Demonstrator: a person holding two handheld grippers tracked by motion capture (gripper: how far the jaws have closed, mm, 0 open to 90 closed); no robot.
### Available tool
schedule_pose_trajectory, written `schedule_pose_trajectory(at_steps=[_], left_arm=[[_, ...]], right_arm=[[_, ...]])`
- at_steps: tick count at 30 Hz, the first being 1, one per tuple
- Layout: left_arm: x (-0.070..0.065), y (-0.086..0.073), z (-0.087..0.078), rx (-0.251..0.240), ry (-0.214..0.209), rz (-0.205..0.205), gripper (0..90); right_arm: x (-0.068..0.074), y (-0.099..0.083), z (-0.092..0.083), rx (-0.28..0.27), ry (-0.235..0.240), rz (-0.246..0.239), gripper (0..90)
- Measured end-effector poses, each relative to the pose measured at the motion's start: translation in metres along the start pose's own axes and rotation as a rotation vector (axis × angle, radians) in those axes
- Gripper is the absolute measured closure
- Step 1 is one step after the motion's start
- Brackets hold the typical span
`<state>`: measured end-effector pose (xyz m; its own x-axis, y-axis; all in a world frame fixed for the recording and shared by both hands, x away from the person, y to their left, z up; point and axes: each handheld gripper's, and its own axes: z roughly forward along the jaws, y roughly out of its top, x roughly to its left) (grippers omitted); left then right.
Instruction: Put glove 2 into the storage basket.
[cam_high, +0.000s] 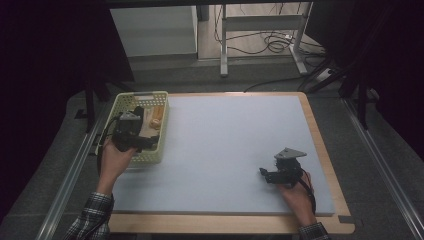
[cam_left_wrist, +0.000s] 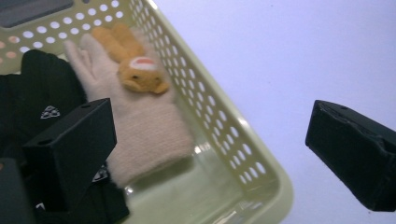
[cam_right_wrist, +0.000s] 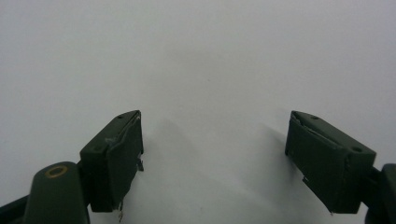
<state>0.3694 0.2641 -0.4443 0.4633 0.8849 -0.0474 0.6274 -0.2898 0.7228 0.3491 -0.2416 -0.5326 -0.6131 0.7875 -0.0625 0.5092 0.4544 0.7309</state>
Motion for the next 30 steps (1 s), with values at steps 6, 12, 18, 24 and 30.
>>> schedule_pose_trajectory(at_steps=[6,12,18,24,30], left_arm=[[-0.011,0.000,0.000,-0.005,-0.019,0.018,2.1],[-0.023,0.000,0.003,-0.012,-0.043,0.035,2.1],[-0.038,-0.002,0.009,-0.022,-0.075,0.062,2.1],[-0.058,-0.001,0.015,-0.020,-0.096,0.111,2.1],[-0.076,0.001,0.019,-0.019,-0.124,0.148,2.1]], right_arm=[[0.000,0.000,0.000,0.000,0.000,-0.001,18.7],[0.000,0.000,0.000,0.000,0.000,0.001,18.6],[0.000,0.000,0.000,-0.001,0.000,0.000,18.6],[0.000,0.000,0.000,-0.001,0.000,0.000,18.6],[0.000,0.000,0.000,-0.001,-0.001,0.000,18.6]])
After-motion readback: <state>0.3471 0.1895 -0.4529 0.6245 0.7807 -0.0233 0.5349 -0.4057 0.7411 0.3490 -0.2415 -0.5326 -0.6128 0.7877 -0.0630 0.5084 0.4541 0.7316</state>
